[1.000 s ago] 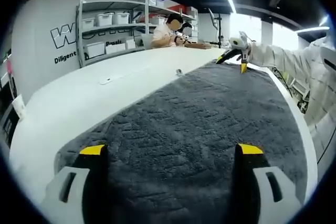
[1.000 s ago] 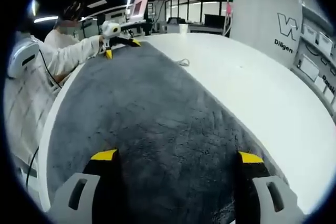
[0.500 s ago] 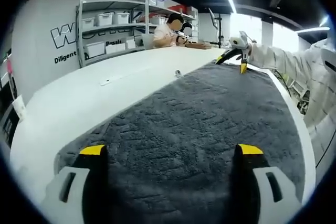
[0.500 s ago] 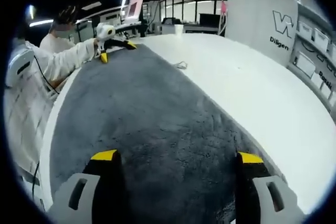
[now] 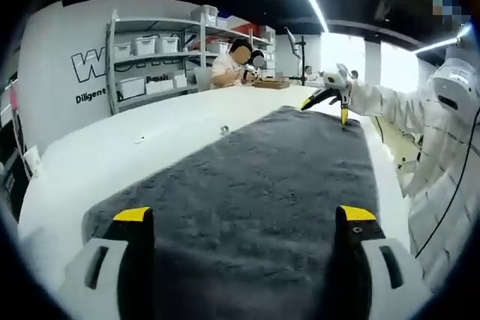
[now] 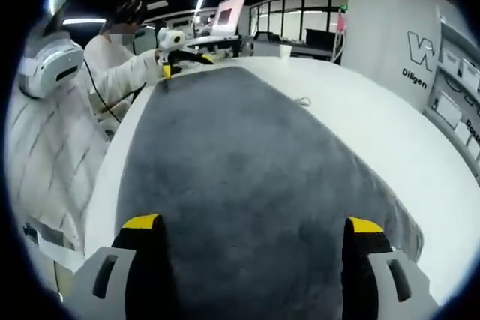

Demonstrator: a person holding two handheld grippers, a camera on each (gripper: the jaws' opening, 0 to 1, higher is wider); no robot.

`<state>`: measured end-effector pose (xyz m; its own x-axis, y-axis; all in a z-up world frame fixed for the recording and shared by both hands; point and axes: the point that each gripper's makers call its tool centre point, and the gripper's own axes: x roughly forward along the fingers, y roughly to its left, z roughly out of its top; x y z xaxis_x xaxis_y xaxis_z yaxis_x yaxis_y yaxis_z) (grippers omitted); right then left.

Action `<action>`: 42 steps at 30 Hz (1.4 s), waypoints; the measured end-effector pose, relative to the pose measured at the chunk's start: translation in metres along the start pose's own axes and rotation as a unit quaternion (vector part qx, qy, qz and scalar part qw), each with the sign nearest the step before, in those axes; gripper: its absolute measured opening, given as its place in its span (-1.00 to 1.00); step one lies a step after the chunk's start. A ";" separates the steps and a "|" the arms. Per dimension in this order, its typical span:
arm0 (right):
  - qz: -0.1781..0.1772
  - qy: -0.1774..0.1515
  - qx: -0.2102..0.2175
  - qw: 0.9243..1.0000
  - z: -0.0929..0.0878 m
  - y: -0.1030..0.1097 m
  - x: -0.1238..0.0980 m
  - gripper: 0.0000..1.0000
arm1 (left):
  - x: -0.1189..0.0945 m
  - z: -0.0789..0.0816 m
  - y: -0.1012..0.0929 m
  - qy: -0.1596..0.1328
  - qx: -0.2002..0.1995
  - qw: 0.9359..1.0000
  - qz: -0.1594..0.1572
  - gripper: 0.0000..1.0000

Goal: Open the folded towel by lifting each exposed corner and separating the folded layers until the towel lies flat within the target outline without major curled edges

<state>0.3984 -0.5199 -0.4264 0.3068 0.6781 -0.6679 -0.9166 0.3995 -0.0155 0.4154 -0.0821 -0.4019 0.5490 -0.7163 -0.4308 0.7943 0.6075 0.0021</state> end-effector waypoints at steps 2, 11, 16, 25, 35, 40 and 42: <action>0.004 0.004 0.000 1.000 -0.005 0.010 -0.004 0.98 | -0.008 -0.012 -0.004 0.010 0.001 1.000 0.007 0.98; 0.010 0.014 0.010 1.000 -0.027 0.033 -0.008 0.98 | -0.027 -0.038 -0.021 0.020 -0.045 0.999 0.019 0.98; 0.005 0.022 0.015 1.000 -0.036 0.034 -0.007 0.98 | -0.025 -0.049 -0.024 0.035 -0.028 0.999 0.029 0.98; 0.011 0.016 0.014 1.000 -0.040 0.033 -0.008 0.96 | -0.025 -0.059 -0.019 0.053 -0.021 0.997 0.042 0.98; 0.010 0.000 0.003 1.000 -0.042 0.036 -0.010 0.99 | -0.029 -0.060 -0.017 0.036 -0.021 0.998 0.043 0.98; 0.008 -0.006 0.003 1.000 -0.042 0.036 -0.011 0.99 | -0.029 -0.060 -0.017 0.035 -0.020 0.998 0.042 0.98; 0.006 -0.006 0.005 1.000 -0.042 0.036 -0.011 0.99 | -0.029 -0.059 -0.016 0.036 -0.020 0.998 0.042 0.98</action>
<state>0.3514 -0.5389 -0.4511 0.2983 0.6898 -0.6597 -0.9179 0.3969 0.0000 0.3709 -0.0509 -0.4431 0.5914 -0.6370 -0.4944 0.7349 0.6781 0.0054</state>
